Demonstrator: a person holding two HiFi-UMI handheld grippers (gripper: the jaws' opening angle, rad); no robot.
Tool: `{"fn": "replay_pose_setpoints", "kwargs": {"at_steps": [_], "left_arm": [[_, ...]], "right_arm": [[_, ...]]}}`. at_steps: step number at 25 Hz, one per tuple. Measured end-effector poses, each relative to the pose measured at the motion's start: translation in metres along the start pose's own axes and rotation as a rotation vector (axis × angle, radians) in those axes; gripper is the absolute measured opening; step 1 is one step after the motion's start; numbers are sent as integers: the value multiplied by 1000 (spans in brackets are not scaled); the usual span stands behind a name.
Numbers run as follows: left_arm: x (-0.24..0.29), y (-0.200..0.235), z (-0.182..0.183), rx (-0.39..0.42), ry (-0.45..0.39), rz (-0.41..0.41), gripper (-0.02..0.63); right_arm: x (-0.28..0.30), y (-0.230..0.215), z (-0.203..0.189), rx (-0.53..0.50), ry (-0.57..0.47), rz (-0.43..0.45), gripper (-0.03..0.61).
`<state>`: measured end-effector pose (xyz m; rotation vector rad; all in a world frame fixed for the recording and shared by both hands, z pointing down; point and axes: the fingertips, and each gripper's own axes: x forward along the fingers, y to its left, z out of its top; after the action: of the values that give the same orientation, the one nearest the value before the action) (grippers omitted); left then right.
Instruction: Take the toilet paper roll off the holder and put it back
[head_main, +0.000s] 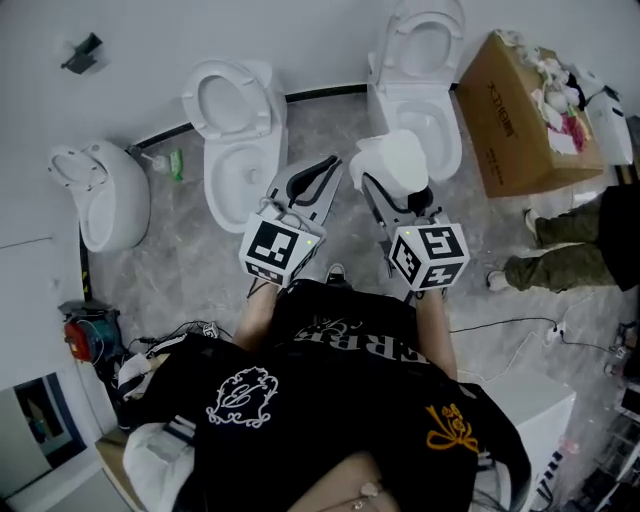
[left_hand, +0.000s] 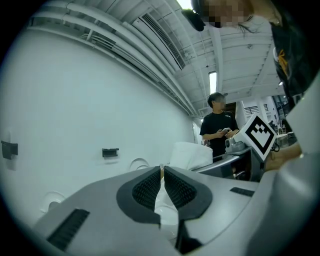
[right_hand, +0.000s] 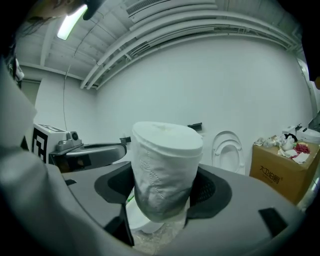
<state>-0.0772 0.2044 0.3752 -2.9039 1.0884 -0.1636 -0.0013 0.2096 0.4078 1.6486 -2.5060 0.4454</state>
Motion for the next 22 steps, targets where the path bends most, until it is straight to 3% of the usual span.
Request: {"fn": "replay_pose_setpoints", "kwargs": {"at_steps": [8, 14, 22], "left_arm": [[0, 22, 6, 33, -3, -23, 38], [19, 13, 10, 35, -25, -31, 38], [56, 44, 3, 22, 0, 8, 38]], "right_arm": [[15, -3, 17, 23, -37, -23, 316], [17, -25, 28, 3, -33, -34, 316], [59, -56, 40, 17, -25, -9, 316]]}}
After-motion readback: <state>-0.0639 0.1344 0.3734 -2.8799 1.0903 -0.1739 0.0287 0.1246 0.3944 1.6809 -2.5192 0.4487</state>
